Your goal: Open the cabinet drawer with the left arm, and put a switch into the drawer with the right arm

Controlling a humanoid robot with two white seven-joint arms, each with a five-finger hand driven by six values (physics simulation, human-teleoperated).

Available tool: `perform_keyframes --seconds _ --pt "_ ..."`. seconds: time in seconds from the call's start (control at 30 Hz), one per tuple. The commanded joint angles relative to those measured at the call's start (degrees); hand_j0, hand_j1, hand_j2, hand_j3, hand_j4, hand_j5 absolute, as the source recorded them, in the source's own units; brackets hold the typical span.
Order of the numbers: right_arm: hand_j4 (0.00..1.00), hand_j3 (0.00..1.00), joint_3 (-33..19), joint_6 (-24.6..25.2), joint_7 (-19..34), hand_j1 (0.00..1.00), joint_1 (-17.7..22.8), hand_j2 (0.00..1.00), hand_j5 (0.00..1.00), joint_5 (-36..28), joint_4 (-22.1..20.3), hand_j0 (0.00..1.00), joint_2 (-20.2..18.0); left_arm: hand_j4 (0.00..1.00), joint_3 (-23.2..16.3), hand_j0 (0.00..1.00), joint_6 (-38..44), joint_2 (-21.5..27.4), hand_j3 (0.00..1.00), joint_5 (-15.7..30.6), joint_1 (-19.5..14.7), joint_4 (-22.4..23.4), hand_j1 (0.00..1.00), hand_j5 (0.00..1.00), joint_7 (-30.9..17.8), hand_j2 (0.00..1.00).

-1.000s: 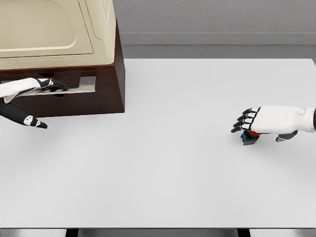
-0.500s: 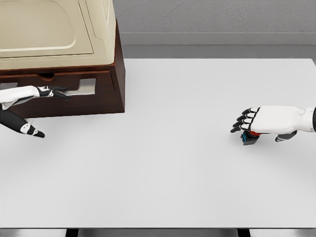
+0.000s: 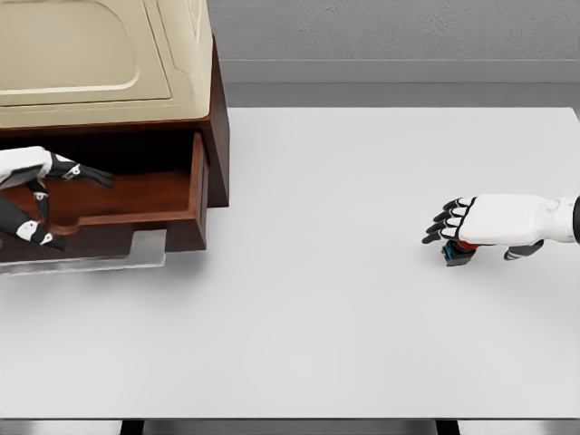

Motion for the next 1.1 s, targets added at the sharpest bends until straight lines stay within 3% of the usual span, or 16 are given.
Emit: perform_keyframes --seconds 0.0,0.47,1.0,1.07 --pt "1.0 1.0 0.0 0.1 0.0 1.0 0.0 1.0 1.0 -0.2 0.0 1.0 -0.1 0.94 -3.6 0.94 -1.8 0.2 0.94 -4.0 0.3 -0.4 0.94 0.94 -2.5 0.94" --pt "1.0 1.0 0.0 0.1 0.0 1.0 0.0 1.0 1.0 -0.2 -0.1 1.0 0.0 0.95 -3.5 0.95 -2.3 0.8 0.95 -2.3 0.0 -0.4 0.95 0.95 -2.5 0.95" --pt "0.99 0.99 0.1 0.1 0.0 0.99 0.0 0.99 0.99 -0.1 -0.1 0.99 -0.1 0.98 -2.1 0.98 -6.3 6.8 0.98 9.1 -4.1 -0.4 0.98 0.98 -2.5 0.98" --pt "0.94 0.94 0.1 0.1 0.0 0.94 0.0 0.94 0.94 -0.1 -0.1 0.94 -0.1 0.99 -1.8 0.99 -7.4 6.8 0.99 9.6 -4.4 -0.4 0.99 0.99 -2.5 0.99"
